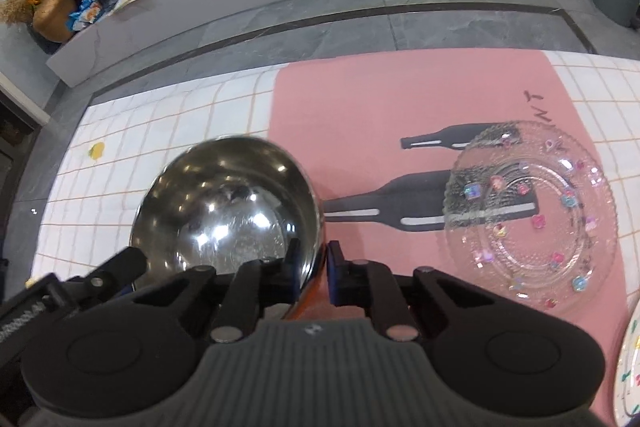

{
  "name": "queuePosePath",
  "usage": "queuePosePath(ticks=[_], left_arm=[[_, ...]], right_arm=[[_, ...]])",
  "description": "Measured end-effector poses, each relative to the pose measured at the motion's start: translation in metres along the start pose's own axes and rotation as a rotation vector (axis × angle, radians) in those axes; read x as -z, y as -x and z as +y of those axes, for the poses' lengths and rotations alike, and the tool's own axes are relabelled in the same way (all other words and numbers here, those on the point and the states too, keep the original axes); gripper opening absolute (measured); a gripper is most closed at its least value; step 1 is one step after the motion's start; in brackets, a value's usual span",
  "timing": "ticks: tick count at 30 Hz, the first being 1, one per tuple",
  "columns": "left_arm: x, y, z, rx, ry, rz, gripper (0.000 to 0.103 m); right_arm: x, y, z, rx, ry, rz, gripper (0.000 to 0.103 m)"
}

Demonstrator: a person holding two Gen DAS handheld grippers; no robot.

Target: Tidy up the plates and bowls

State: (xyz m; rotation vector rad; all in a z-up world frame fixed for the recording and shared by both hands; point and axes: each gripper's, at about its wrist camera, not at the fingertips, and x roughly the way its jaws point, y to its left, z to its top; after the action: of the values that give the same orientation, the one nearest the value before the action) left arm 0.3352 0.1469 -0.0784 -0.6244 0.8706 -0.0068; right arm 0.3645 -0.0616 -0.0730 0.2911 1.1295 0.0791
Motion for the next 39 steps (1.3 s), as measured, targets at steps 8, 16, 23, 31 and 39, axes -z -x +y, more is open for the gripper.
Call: queuePosePath(ticks=[8, 16, 23, 31, 39], left_arm=[[0.002, -0.003, 0.002, -0.058, -0.034, 0.024, 0.010], [-0.001, 0.020, -0.010, -0.050, -0.089, 0.025, 0.010], [0.010, 0.060, -0.036, -0.031, -0.128, 0.031, 0.010], [0.049, 0.112, -0.059, 0.005, -0.209, 0.015, 0.010], [0.083, 0.164, -0.062, 0.041, -0.234, 0.045, 0.011]], right_arm=[[0.004, 0.001, 0.012, 0.002, 0.025, -0.006, 0.007], [0.006, 0.020, 0.014, 0.005, 0.017, -0.016, 0.007], [0.020, 0.071, 0.003, -0.001, -0.003, -0.045, 0.007], [0.062, 0.133, -0.024, -0.002, -0.059, -0.039, 0.007], [0.109, 0.190, -0.048, -0.055, -0.105, 0.014, 0.008]])
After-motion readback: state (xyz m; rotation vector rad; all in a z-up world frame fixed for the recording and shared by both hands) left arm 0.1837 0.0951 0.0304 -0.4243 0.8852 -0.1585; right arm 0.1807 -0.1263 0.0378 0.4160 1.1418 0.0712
